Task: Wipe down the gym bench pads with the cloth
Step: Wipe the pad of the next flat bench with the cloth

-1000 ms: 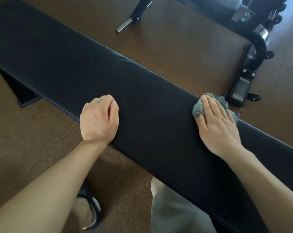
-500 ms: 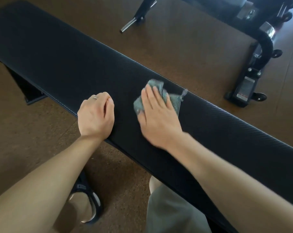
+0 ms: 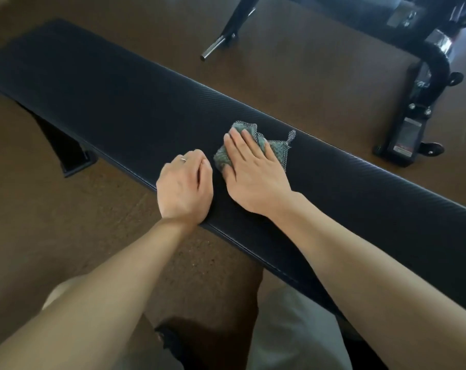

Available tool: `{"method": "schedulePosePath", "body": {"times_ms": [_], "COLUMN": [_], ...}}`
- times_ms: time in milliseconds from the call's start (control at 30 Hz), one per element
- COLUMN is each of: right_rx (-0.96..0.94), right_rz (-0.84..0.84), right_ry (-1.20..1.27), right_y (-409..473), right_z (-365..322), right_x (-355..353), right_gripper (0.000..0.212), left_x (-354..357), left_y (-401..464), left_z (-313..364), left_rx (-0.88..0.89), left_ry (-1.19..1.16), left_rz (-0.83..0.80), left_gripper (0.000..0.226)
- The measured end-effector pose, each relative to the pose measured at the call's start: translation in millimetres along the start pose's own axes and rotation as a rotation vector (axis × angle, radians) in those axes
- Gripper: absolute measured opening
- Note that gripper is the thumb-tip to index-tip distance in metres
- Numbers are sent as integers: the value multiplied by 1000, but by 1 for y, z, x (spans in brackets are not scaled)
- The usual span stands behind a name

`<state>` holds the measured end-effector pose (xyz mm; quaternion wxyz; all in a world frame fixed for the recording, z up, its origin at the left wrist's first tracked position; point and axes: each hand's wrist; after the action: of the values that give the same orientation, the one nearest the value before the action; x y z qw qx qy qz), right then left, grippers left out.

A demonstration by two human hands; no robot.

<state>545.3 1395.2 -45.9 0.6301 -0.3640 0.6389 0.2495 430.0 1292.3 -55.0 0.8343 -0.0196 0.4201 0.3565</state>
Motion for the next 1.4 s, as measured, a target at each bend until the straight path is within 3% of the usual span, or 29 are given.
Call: {"method": "schedulePosePath", "body": {"times_ms": [133, 267, 400, 633, 767, 1100, 1400], "right_rx": [79, 116, 110, -30, -4, 137, 164], "right_rz": [-1, -10, 34, 13, 5, -103, -27], "right_ry": [-8, -44, -87, -132, -50, -82, 20], "right_y": [-12, -63, -75, -20, 11, -74, 52], "right_z": [-15, -60, -93, -106, -121, -95, -75], "right_x": [1, 15, 27, 17, 8, 7, -4], "right_gripper": [65, 65, 66, 65, 64, 63, 61], "left_x": [-25, -62, -61, -58, -59, -59, -58], "left_y": [11, 66, 112, 107, 109, 107, 109], "left_z": [-13, -58, -97, -109, -111, -109, -108], "left_rx": [98, 283, 256, 178, 163, 166, 165], "left_ry": [-260, -55, 49, -119, -136, -91, -51], "left_rz": [-39, 25, -42, -96, -111, -111, -138], "left_gripper": [28, 28, 35, 32, 34, 33, 33]}}
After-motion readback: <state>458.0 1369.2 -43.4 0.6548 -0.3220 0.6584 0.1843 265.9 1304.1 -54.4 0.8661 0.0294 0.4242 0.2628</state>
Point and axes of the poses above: each hand's wrist, its own y-axis towards the middle knuckle, its own x-axis out of the palm, z = x × y, and after that the axes turned 11 degrees about -y, right-handed
